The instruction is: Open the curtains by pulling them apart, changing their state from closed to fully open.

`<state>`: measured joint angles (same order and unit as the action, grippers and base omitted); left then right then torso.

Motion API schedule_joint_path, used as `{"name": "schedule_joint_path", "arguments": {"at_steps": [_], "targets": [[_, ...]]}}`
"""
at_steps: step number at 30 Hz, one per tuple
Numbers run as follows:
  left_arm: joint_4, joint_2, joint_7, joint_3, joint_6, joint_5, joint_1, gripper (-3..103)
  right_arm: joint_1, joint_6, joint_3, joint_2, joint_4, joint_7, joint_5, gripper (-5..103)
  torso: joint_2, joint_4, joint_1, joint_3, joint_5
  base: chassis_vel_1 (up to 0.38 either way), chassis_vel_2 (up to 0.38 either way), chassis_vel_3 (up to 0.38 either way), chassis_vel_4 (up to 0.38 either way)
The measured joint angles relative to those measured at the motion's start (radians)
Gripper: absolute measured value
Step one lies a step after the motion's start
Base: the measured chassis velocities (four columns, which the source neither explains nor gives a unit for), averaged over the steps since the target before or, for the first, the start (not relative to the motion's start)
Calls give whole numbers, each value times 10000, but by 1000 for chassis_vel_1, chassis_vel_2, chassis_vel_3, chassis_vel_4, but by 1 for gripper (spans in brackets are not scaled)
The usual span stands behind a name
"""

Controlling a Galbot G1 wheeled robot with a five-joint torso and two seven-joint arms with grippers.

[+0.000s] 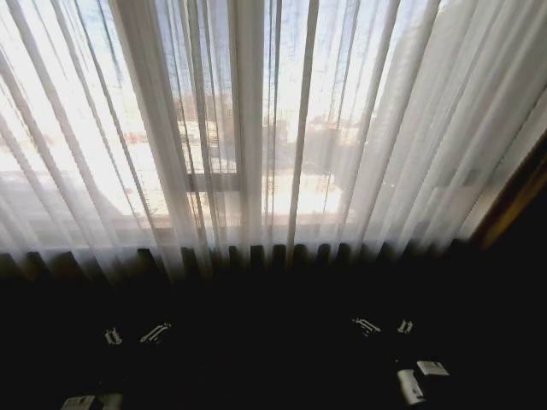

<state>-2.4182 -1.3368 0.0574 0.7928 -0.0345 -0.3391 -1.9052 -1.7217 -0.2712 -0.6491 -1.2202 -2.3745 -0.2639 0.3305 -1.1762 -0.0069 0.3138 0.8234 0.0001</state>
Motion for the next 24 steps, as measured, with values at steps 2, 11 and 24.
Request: {"name": "schedule_joint_path", "arguments": {"at_steps": [2, 11, 24], "targets": [[-23, 157, 139, -74, -187, -27, 97, 100, 386, -170, 36, 195, 77, -102, 319, 100, 1, -5, 1, 2, 0, 0, 0, 0, 0], [-405, 248, 296, -211, -581, -155, -54, 100, 1022, -250, 190, 403, 95, -118, 540, 100, 1, -8, 1, 1, 0, 0, 0, 0, 0], [-271, 306, 249, 185, -109, -730, -176, 100, 1509, -349, 660, 724, 126, -55, 955, 100, 1, -7, 1, 2, 1, 0, 0, 0, 0]]}}
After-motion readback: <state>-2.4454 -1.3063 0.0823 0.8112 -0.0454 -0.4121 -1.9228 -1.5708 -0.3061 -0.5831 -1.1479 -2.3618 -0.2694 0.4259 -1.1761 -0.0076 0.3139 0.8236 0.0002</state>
